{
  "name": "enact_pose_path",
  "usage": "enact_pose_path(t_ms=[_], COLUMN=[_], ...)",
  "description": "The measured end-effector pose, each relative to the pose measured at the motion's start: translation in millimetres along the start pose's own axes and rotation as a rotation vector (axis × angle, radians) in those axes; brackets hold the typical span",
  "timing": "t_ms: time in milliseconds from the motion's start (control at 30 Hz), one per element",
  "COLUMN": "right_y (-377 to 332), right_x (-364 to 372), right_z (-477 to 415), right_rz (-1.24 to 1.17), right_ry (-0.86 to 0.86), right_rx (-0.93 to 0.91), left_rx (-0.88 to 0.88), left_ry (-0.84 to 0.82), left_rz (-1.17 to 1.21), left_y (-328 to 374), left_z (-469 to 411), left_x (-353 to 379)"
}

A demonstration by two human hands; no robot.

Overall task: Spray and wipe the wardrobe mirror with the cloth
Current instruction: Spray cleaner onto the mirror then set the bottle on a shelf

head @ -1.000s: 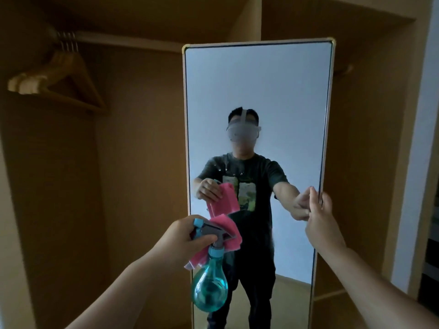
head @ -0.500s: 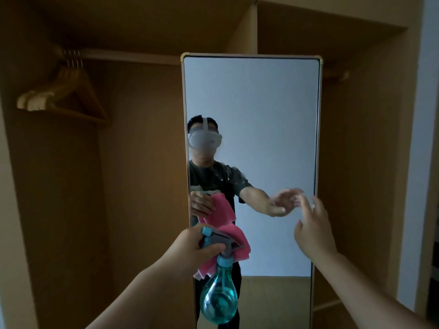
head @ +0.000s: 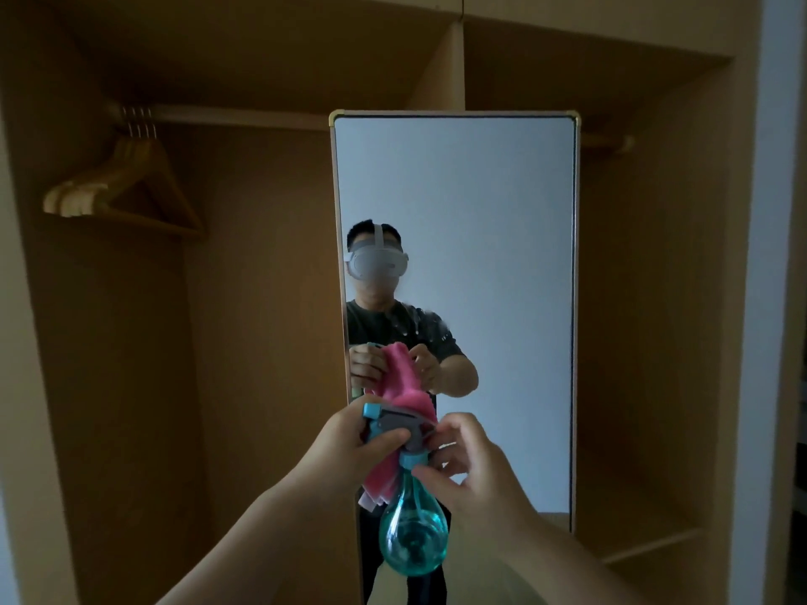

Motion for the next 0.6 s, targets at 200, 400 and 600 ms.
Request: enact_pose_path(t_ms=[200, 400, 600], right_y=[7, 6, 4], right_x=[6, -14, -31], right_z=[-13, -28, -43], right_rz=[-0.225, -0.400, -0.421], right_ry=[0.015, -0.086, -0.116], right_rx=[0.128, 0.134, 0.240], left_rx=[0.039, 0.007, 0.063], left_ry=[0.011, 0.042, 0.053], left_rz=[0.014, -0.107, -0.278], left_y=[11, 16, 33], left_z=[-4, -11, -14], left_x=[7, -10, -14])
Point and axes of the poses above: each hand's wrist, its own z-axis away from the middle knuckle, its own x-axis out of the palm, y = z × x, the point moved 5 cm from there along -z, towards the middle knuckle, and after that the axes turned 2 degrees about x, right-handed, at the moved point
